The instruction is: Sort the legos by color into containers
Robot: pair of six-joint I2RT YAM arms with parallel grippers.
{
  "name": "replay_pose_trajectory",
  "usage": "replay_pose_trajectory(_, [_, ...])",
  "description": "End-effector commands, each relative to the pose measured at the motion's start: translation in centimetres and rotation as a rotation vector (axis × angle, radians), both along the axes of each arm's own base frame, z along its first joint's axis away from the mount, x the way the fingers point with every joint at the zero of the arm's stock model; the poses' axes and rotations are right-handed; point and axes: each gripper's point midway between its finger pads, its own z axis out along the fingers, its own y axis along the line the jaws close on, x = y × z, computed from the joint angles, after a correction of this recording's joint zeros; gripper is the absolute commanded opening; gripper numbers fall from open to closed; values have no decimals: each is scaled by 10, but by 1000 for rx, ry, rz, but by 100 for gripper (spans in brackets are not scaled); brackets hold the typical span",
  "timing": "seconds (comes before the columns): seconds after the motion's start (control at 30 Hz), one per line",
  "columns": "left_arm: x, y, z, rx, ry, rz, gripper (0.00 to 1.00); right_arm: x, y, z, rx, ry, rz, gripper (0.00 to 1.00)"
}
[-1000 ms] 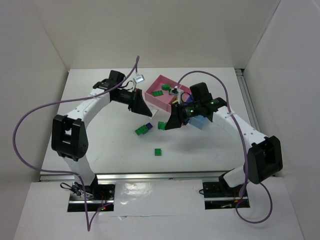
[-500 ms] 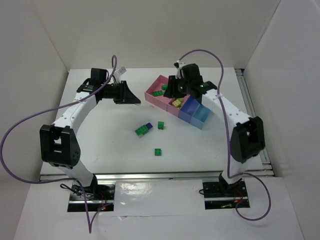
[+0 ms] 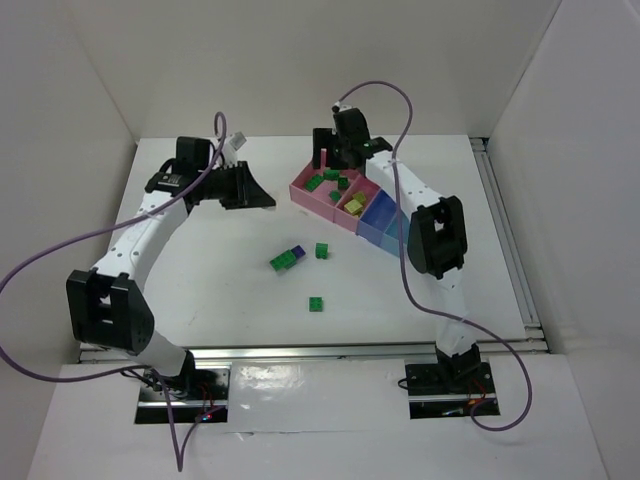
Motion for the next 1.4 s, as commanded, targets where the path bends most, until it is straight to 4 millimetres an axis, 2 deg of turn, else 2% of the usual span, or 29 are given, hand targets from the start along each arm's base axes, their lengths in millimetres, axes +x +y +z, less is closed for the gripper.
replay_pose_trajectory(0.0, [-7, -14, 24, -18, -43, -25, 0, -2, -7, 67, 10, -113, -39, 91])
replay_pose_trajectory(0.03, [-6, -20, 20, -23, -35, -44, 0, -9, -19, 58, -24, -97, -73, 89])
replay_pose_trajectory(0.1, [-12, -39, 16, -16, -27, -90, 0, -20, -34, 69, -37, -135, -117, 87])
replay_pose_trajectory(0.13, [-7, -46, 12, -3, -33, -95, 0, -42, -50, 73, -45, -136, -145, 86])
replay_pose_trajectory(0.17, [-9, -62, 14, -4, -40, -125, 0, -44, -70, 81, -52, -172, -201, 85])
replay_pose_trajectory(0.2, [-7, -71, 17, -8, -40, -130, 0, -61, -87, 108, -32, -212, -237, 83])
replay_pose_trajectory(0.23, [0, -79, 8, 3, -27, -127, 0, -75, -104, 85, -70, -171, -263, 83])
replay_pose_trajectory(0.27, [-5, -96, 7, -2, -15, -160, 0, -83, -129, 82, -94, -161, -339, 83])
replay_pose_trajectory(0.3, [-1, -103, 3, 9, -14, -166, 0, -99, -146, 99, -87, -185, -384, 83])
replay_pose_trajectory(0.33, [11, -115, 0, 19, -20, -159, 0, -115, -173, 77, -134, -135, -459, 83])
replay_pose_trajectory(0.4, [10, -143, -2, 18, -22, -213, 0, -136, -200, 75, -153, -121, -537, 85])
replay_pose_trajectory(0.43, [19, -154, 8, 14, -56, -217, 0, -153, -214, 77, -152, -125, -571, 88])
replay_pose_trajectory(0.47, [21, -171, -9, 27, -26, -236, 0, -164, -231, 76, -165, -112, -634, 91])
replay_pose_trajectory(0.5, [23, -182, -10, 25, -30, -251, 0, -174, -237, 76, -168, -109, -657, 91])
replay_pose_trajectory(0.53, [33, -193, 2, 12, -65, -246, 0, -184, -246, 85, -149, -125, -681, 93])
replay_pose_trajectory(0.6, [36, -215, -1, 5, -63, -271, 0, -204, -260, 77, -176, -91, -733, 94])
replay_pose_trajectory(0.63, [48, -227, -6, 12, -70, -268, 0, -213, -263, 83, -164, -103, -749, 94])
replay_pose_trajectory(0.67, [55, -230, -10, 19, -71, -260, 0, -222, -265, 78, -163, -87, -756, 94])
replay_pose_trajectory(0.7, [60, -240, -28, 34, -55, -266, 0, -230, -268, 75, -156, -74, -778, 94])
replay_pose_trajectory(0.73, [60, -247, -31, 35, -52, -275, 0, -237, -269, 83, -126, -99, -788, 94])
replay_pose_trajectory(0.77, [68, -250, -24, 32, -81, -261, 0, -245, -269, 73, -128, -78, -773, 94])
replay_pose_trajectory(0.83, [77, -254, -25, 30, -96, -253, 0, -256, -267, 75, -75, -93, -773, 94])
replay_pose_trajectory(0.87, [80, -257, -38, 39, -80, -254, 0, -261, -266, 67, -66, -81, -773, 94])
replay_pose_trajectory(1.0, [85, -262, -50, 39, -68, -261, 0, -270, -264, 64, -31, -82, -762, 94])
replay_pose_trajectory(1.07, [84, -264, -48, 26, -67, -263, 0, -271, -260, 59, -23, -66, -742, 94])
replay_pose_trajectory(1.13, [82, -268, -61, 35, -48, -273, 0, -271, -258, 51, -37, -34, -733, 94])
replay_pose_trajectory(1.23, [81, -270, -64, 28, -36, -275, 0, -275, -255, 37, -58, 30, -721, 94])
replay_pose_trajectory(1.37, [82, -271, -76, 37, -19, -276, 0, -278, -254, 39, -43, 20, -714, 94])
